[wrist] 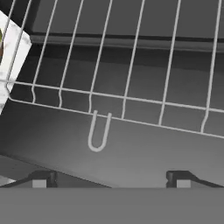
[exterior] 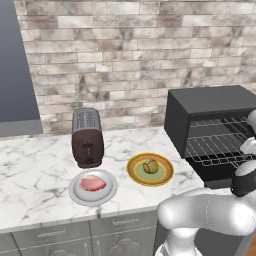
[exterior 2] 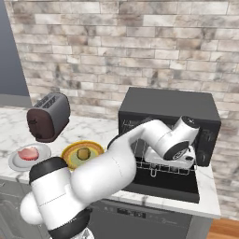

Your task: Open the toaster oven door. Place the bread on the top rack in the toaster oven and place the steak on the bottom rack.

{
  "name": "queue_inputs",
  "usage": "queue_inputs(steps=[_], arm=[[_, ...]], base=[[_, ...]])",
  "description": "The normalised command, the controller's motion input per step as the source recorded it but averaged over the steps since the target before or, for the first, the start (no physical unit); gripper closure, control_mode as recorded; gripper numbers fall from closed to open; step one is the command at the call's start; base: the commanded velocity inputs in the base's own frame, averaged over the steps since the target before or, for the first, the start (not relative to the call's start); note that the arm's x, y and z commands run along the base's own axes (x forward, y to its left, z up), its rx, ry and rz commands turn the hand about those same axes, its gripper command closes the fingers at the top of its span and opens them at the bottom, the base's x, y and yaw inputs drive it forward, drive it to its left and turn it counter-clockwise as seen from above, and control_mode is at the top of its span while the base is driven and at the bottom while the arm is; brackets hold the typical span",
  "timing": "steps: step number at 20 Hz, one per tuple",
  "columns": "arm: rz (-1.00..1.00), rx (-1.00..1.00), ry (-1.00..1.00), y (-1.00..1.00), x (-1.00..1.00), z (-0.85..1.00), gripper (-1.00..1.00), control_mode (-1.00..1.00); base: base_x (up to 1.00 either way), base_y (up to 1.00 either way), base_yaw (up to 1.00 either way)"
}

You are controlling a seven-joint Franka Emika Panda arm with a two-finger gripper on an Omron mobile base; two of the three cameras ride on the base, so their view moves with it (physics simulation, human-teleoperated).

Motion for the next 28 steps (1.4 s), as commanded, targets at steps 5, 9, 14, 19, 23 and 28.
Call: queue_inputs(steps=[5, 9, 14, 19, 23, 28], arm=[[-0.11, 0.0, -0.01, 0.31, -0.38, 0.35, -1.0, -1.0], [-0.14, 0.0, 0.0, 0.37, -0.22, 0.23, -1.0, -1.0], [-0.14, 0.0, 0.0, 0.35, -0.18, 0.17, -1.0, -1.0], [-0.14, 0.0, 0.0, 0.35, -0.14, 0.09, -1.0, -1.0], [-0.14, 0.0, 0.0, 0.33, -0.13, 0.09, -1.0, -1.0], [-0.11, 0.0, 0.0, 0.36, -0.09, 0.09, -1.0, -1.0]], base=[[0.0, 0.0, 0.0], [0.0, 0.0, 0.0], [0.0, 0.0, 0.0], [0.0, 0.0, 0.0], [0.0, 0.0, 0.0], [0.0, 0.0, 0.0]])
